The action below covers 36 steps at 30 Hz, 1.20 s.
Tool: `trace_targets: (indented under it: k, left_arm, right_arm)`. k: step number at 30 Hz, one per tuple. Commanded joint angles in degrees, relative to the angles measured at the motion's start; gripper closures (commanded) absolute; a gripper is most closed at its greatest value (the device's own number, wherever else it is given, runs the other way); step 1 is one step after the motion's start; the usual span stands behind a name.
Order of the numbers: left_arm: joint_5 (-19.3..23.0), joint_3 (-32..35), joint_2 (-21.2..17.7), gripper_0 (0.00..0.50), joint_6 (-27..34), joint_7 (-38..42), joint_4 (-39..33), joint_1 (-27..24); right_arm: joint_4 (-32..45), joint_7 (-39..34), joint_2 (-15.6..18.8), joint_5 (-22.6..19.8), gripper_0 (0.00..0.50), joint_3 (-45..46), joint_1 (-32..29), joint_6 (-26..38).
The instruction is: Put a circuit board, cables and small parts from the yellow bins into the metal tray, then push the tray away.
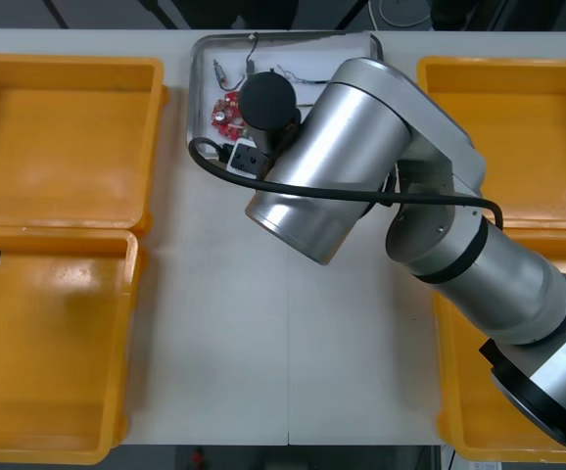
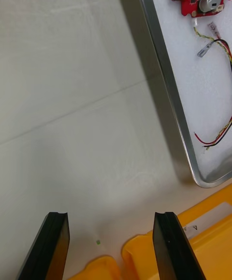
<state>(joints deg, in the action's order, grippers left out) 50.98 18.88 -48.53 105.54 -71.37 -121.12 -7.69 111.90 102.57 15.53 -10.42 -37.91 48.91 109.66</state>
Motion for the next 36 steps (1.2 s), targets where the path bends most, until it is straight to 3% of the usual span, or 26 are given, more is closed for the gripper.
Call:
trace_targets:
  k: [1, 7, 12, 19, 28, 36]
  left_arm:
    - [0.4, 1.7, -2.5, 0.000, -0.5, -4.6, -1.7, 1.1]
    - [0.4, 1.7, -2.5, 0.000, -0.5, -4.6, -1.7, 1.1]
    - [0.4, 1.7, -2.5, 0.000, -0.5, -4.6, -1.7, 1.1]
    - [0.4, 1.7, -2.5, 0.000, -0.5, -4.6, -1.7, 1.1]
    - [0.4, 1.7, -2.5, 0.000, -0.5, -4.6, -1.7, 1.1]
    - [0.4, 1.7, -2.5, 0.000, -0.5, -4.6, -1.7, 1.1]
  right_arm:
    - [9.0, -2.9, 2.8, -3.6, 0.000, 5.2, -4.4, 0.3]
    - [19.1, -10.4, 5.7, -10.0, 0.000, 12.0, -10.1, 0.3]
    - [26.0, -18.3, 11.5, -15.4, 0.005, 17.2, -16.5, 0.3]
    - [32.6, -28.1, 16.8, -21.8, 0.003, 24.6, -22.9, 0.3]
    - [34.5, -37.2, 23.0, -31.2, 0.004, 37.0, -31.3, 0.3]
    - [34.4, -38.1, 26.7, -37.0, 0.004, 48.3, -39.0, 0.3]
